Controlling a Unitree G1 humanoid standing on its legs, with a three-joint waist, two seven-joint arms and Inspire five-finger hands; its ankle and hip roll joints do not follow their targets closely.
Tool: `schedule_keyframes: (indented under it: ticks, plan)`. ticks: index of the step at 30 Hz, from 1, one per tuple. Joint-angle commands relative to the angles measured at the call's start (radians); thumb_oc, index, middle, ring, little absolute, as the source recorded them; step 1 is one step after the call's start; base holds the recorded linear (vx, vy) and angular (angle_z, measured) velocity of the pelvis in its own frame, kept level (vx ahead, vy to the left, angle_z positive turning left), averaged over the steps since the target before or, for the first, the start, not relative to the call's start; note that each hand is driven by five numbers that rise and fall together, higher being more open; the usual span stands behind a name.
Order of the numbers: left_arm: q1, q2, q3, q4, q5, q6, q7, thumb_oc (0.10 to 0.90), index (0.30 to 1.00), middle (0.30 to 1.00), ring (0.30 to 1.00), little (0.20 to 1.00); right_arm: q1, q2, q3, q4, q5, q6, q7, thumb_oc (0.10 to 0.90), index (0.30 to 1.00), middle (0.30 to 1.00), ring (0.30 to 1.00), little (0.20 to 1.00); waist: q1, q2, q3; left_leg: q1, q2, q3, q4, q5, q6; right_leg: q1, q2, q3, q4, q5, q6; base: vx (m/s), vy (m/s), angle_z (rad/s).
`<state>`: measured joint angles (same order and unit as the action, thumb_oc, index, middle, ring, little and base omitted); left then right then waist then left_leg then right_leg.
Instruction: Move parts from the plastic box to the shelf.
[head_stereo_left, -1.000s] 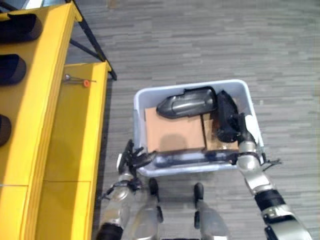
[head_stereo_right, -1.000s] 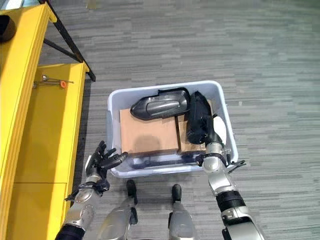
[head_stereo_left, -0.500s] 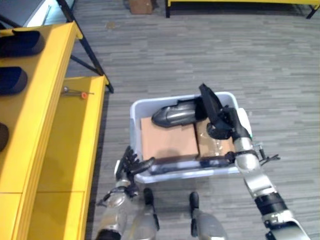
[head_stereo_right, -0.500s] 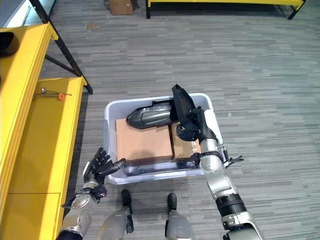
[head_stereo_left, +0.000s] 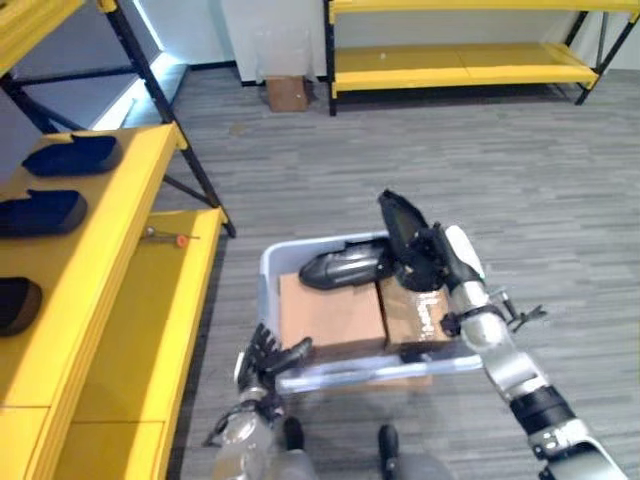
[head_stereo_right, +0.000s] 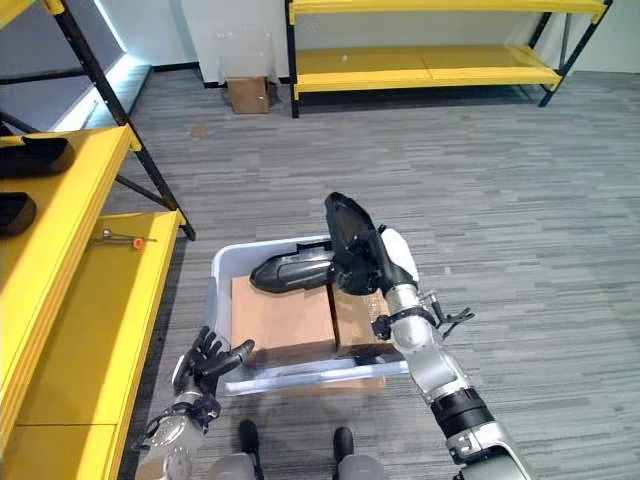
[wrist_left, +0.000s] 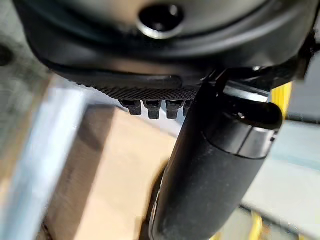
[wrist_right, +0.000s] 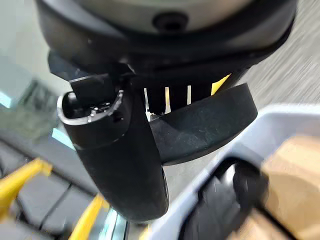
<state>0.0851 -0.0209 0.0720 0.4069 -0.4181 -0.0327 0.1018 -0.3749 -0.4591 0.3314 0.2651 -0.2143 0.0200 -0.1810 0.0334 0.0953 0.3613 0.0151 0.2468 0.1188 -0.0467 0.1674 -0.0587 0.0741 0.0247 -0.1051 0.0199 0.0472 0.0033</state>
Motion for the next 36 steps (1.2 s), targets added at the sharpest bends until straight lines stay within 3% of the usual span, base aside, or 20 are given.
schedule_keyframes:
  ticks: [1, 4, 5, 6, 8, 10, 13, 21, 26, 27, 28, 29, 31, 36]
  plan:
    - [-0.031, 0.012, 0.006, -0.07, 0.018, -0.059, -0.014, 0.9, 1.0, 1.0, 1.0, 1.0, -0.187, -0.002, -0.047, -0.122, 0.012, -0.104, -0.051, 0.4, 0.3, 0.3, 0.3, 0.3, 0.044, -0.041, 0.015, 0.028, 0.039, -0.031, 0.021, -0.026, 0.007, 0.02, -0.081, -0.014, 0.068, 0.063, 0.063, -0.14, -0.136, 0.5]
    - [-0.025, 0.02, 0.009, -0.088, 0.026, -0.058, -0.02, 0.9, 1.0, 1.0, 1.0, 1.0, -0.144, -0.008, -0.08, -0.147, 0.006, -0.104, -0.05, 0.4, 0.3, 0.3, 0.3, 0.3, 0.049, -0.055, 0.026, 0.06, 0.013, 0.003, 0.145, -0.072, -0.009, 0.006, -0.101, -0.027, 0.086, 0.072, 0.051, -0.1, -0.038, 0.85]
    - [-0.031, 0.021, -0.002, -0.091, 0.039, -0.056, -0.022, 0.9, 1.0, 1.0, 1.0, 1.0, -0.094, -0.001, -0.131, -0.159, 0.0, -0.106, -0.05, 0.4, 0.3, 0.3, 0.3, 0.3, 0.024, -0.048, 0.009, 0.109, 0.015, 0.042, 0.272, -0.082, -0.023, -0.03, -0.124, -0.059, 0.127, 0.076, 0.049, -0.06, 0.122, 1.1]
    - [-0.037, 0.031, -0.02, -0.088, 0.042, -0.057, -0.026, 0.9, 1.0, 1.0, 1.0, 1.0, -0.054, 0.007, -0.172, -0.163, -0.01, -0.106, -0.051, 0.4, 0.3, 0.3, 0.3, 0.3, -0.011, -0.05, -0.017, 0.163, 0.04, 0.091, 0.3, -0.083, -0.032, -0.042, -0.153, -0.101, 0.139, 0.077, 0.054, -0.01, 0.236, 1.38]
    - [-0.049, 0.034, -0.039, -0.084, 0.048, -0.067, -0.036, 0.9, 1.0, 1.0, 1.0, 1.0, -0.018, 0.018, -0.219, -0.17, -0.02, -0.096, -0.05, 0.4, 0.3, 0.3, 0.3, 0.3, -0.048, -0.024, -0.046, 0.23, 0.025, 0.12, 0.146, -0.075, -0.056, -0.035, -0.191, -0.141, 0.135, 0.076, 0.072, 0.07, 0.388, 2.09]
    - [-0.051, 0.032, -0.044, -0.082, 0.063, -0.072, -0.037, 0.9, 1.0, 1.0, 1.0, 1.0, 0.013, 0.041, -0.254, -0.172, -0.025, -0.09, -0.048, 0.4, 0.3, 0.3, 0.3, 0.3, -0.051, -0.006, -0.074, 0.243, 0.002, 0.117, 0.051, -0.09, -0.054, -0.03, -0.228, -0.152, 0.13, 0.078, 0.075, 0.06, 0.405, 1.4]
    - [-0.057, 0.057, -0.04, -0.099, 0.061, -0.086, -0.021, 0.9, 1.0, 1.0, 1.0, 1.0, 0.008, 0.065, -0.273, -0.164, -0.029, -0.091, -0.061, 0.4, 0.3, 0.3, 0.3, 0.3, -0.034, -0.006, -0.075, 0.217, -0.021, 0.125, 0.04, -0.089, -0.062, -0.022, -0.257, -0.147, 0.103, 0.081, 0.066, 0.02, 0.3, 0.23]
    - [-0.051, 0.091, -0.011, -0.078, 0.051, -0.128, 0.024, 0.9, 1.0, 1.0, 1.0, 1.0, -0.078, 0.135, -0.255, -0.16, -0.065, -0.097, -0.096, 0.4, 0.3, 0.3, 0.3, 0.3, 0.082, -0.027, -0.055, 0.2, -0.111, 0.106, -0.03, -0.111, -0.056, 0.034, -0.327, -0.182, -0.009, 0.075, 0.053, -0.01, 0.257, 0.04]
    - [-0.059, 0.097, -0.019, -0.078, 0.055, -0.134, 0.033, 0.9, 1.0, 1.0, 1.0, 1.0, -0.098, 0.136, -0.244, -0.152, -0.077, -0.098, -0.11, 0.4, 0.3, 0.3, 0.3, 0.3, 0.096, -0.015, -0.05, 0.2, -0.126, 0.098, -0.041, -0.134, -0.04, 0.032, -0.324, -0.147, 0.012, 0.065, 0.047, -0.02, 0.246, 0.31]
    - [-0.076, 0.102, -0.035, -0.053, 0.051, -0.148, 0.046, 0.9, 1.0, 1.0, 1.0, 1.0, -0.079, 0.098, -0.244, -0.169, -0.09, -0.102, -0.116, 0.4, 0.3, 0.3, 0.3, 0.3, 0.061, 0.004, -0.043, 0.19, -0.153, 0.036, -0.041, -0.159, -0.015, -0.018, -0.251, -0.016, 0.081, 0.061, 0.04, 0.01, 0.323, 0.37]
    - [-0.082, 0.099, -0.038, -0.046, 0.046, -0.149, 0.049, 0.9, 1.0, 1.0, 1.0, 1.0, -0.063, 0.076, -0.251, -0.179, -0.097, -0.103, -0.12, 0.4, 0.3, 0.3, 0.3, 0.3, 0.042, 0.008, -0.038, 0.185, -0.168, 0.002, -0.041, -0.16, -0.005, -0.038, -0.204, 0.047, 0.117, 0.061, 0.035, 0.01, 0.32, 0.4]
    - [-0.082, 0.098, -0.038, -0.046, 0.046, -0.149, 0.049, 0.9, 1.0, 1.0, 1.0, 1.0, -0.062, 0.075, -0.25, -0.18, -0.097, -0.103, -0.12, 0.4, 0.3, 0.3, 0.3, 0.3, 0.041, 0.009, -0.038, 0.185, -0.168, 0.001, -0.041, -0.161, -0.005, -0.041, -0.205, 0.046, 0.125, 0.056, 0.035, 0.0, 0.18, 1.55]
    - [-0.089, 0.092, -0.042, -0.056, 0.034, -0.149, 0.053, 0.9, 1.0, 1.0, 1.0, 1.0, -0.006, 0.04, -0.272, -0.199, -0.099, -0.11, -0.121, 0.4, 0.3, 0.3, 0.3, 0.3, 0.0, 0.008, -0.02, 0.18, -0.204, -0.067, -0.041, -0.156, 0.013, -0.098, -0.086, 0.114, 0.209, 0.058, 0.031, 0.0, 0.153, 1.96]
    - [-0.094, 0.073, -0.048, -0.069, 0.022, -0.136, 0.048, 0.9, 1.0, 1.0, 1.0, 1.0, 0.032, 0.019, -0.29, -0.207, -0.086, -0.122, -0.12, 0.4, 0.3, 0.3, 0.3, 0.3, -0.04, -0.004, 0.014, 0.186, -0.237, -0.131, -0.041, -0.164, 0.033, -0.198, 0.076, 0.118, 0.249, 0.038, 0.04, 0.03, 0.055, 0.59]
